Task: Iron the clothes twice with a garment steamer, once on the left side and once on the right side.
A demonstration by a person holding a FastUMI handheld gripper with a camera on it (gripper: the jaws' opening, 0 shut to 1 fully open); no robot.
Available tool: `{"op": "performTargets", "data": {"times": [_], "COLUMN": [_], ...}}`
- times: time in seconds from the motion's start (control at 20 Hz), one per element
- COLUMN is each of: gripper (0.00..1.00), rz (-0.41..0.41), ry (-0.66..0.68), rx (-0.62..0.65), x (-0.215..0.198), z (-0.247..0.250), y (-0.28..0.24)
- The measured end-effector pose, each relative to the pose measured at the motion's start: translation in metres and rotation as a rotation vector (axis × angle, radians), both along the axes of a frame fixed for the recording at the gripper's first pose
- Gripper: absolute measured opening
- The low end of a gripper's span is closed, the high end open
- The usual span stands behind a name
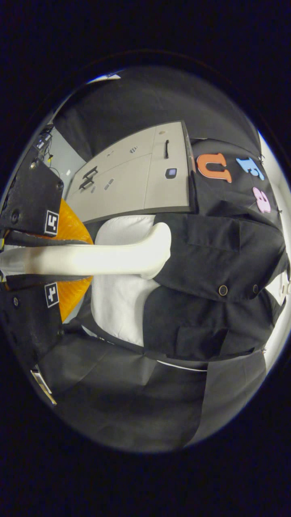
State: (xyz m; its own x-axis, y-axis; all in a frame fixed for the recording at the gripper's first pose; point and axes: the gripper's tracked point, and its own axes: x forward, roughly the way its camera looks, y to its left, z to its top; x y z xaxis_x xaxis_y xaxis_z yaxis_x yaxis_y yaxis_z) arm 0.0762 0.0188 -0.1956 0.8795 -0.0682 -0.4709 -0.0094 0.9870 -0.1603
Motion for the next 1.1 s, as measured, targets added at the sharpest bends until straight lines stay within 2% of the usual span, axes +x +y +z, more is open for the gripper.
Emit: {"op": "performTargets", "data": {"times": [0.2, 0.35, 0.5, 0.7, 1.1], "gripper": [0.30, 0.30, 0.29, 0.30, 0.30], "rz": [0.012, 0.008, -0.008, -0.015, 0.042], "ry": [-0.003, -0.054, -0.131, -0.262, -0.465], "rx": [0.009, 0.042, 0.080, 0.099, 0.124], "x": [-0.002, -0.004, -0.015, -0.008, 0.018], "z": [0.007, 0.038, 0.092, 0.179, 0.321], "y": [0.000, -0.003, -0.035, -0.058, -0.083]}}
